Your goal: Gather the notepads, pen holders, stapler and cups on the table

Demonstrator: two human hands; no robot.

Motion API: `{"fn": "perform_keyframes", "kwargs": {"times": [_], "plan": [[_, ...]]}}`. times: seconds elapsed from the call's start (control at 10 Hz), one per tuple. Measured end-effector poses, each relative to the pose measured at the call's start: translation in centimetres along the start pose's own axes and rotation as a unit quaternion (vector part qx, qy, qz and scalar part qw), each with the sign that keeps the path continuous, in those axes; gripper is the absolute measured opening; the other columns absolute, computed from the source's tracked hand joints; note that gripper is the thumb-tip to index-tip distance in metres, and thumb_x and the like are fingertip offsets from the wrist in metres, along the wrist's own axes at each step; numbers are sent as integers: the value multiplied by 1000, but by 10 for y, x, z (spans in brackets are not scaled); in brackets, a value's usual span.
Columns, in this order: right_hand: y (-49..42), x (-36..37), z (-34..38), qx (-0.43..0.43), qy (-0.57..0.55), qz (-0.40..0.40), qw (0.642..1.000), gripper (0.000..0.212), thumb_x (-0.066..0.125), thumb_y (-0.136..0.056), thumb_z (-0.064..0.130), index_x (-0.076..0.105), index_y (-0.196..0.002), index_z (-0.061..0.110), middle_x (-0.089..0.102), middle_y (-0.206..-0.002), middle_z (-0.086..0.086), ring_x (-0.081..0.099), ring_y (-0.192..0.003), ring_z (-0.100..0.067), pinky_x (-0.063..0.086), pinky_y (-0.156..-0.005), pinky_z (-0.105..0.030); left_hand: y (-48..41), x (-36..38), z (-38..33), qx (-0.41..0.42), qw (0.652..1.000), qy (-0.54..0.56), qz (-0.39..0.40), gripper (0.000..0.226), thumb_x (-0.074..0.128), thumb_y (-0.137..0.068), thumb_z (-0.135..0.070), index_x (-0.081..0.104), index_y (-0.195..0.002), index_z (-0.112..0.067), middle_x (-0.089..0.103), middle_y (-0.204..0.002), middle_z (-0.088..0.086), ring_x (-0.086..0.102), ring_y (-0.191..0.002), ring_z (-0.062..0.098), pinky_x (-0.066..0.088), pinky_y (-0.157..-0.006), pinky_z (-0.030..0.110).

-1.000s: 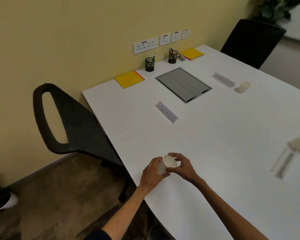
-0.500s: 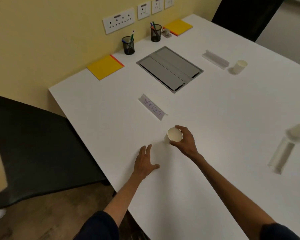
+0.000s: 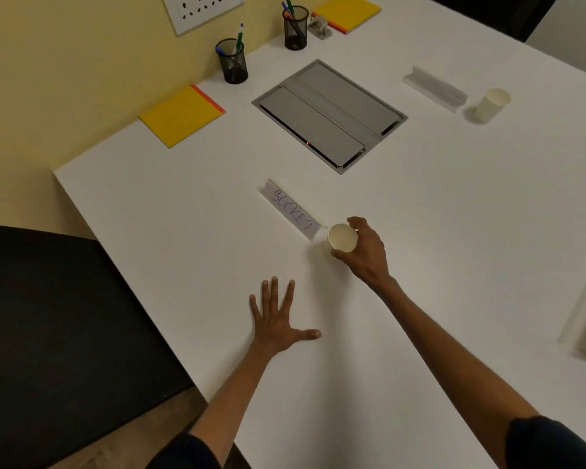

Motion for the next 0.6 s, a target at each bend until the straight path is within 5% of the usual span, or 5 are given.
{"fn": "perform_keyframes", "kwargs": {"times": [0.4, 0.6], "plan": [[-12, 16, 3, 81, 3, 27, 996, 95, 88, -59, 38, 39, -138, 22, 60, -122, -6, 54, -115, -28, 49, -86, -41, -2, -5, -1, -2, 1000, 5, 15, 134, 43, -50, -100, -27, -147, -40, -42, -153, 4, -45, -136, 25, -24, -109, 62], [-2, 14, -6, 92, -8, 51, 994, 121, 91, -57, 40, 21, -152, 17, 31, -154, -5, 31, -140, -27, 38, -106, -47, -4, -4, -1, -13, 1000, 2, 18, 134, 40, -49, -101, -26, -148, -40, -39, -154, 4, -42, -138, 26, -23, -109, 61]]}}
Point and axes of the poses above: each hand's wrist, its own y-axis away from the middle knuckle, its own x-axis out of the palm, z = x × y, the point moved 1 cm from there along -y, towards the middle knuckle
